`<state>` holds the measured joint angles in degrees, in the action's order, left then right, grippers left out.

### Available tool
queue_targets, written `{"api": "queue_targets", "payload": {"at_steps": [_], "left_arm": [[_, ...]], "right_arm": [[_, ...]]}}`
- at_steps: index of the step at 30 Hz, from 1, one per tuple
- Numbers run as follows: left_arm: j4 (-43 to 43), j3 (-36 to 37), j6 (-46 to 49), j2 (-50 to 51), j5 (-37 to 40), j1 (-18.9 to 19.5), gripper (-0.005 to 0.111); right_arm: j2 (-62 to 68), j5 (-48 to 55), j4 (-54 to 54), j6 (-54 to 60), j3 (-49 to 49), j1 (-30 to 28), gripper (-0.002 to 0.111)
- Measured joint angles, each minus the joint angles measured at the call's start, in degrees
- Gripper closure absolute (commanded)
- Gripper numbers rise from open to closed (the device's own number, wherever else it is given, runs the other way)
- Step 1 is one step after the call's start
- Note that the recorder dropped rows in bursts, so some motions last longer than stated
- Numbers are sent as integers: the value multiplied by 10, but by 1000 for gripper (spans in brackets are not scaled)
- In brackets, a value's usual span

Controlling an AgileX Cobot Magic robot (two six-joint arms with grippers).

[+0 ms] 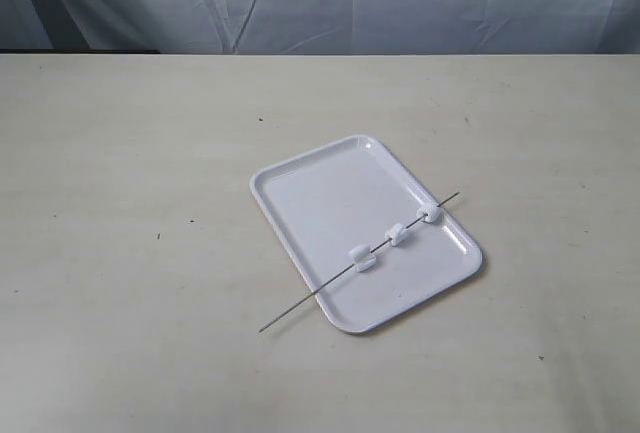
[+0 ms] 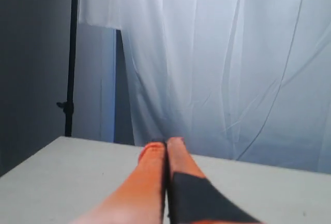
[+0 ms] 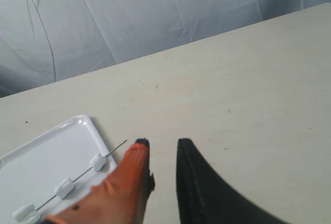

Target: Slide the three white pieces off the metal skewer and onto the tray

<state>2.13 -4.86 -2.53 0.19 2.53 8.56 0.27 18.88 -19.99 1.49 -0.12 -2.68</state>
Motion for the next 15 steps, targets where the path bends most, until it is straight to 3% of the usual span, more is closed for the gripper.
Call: {"api": "queue_targets", "payload": {"at_steps": [6,11,15], "left_arm": [[15,-83,0,15,11,0,107],[56,-163,5,66,78,0,107],[139,-222,84,133,166,-6,107]], "right_arm": [[0,0,0,0,0,0,89],[0,0,0,0,0,0,89],[0,0,0,0,0,0,89]]}}
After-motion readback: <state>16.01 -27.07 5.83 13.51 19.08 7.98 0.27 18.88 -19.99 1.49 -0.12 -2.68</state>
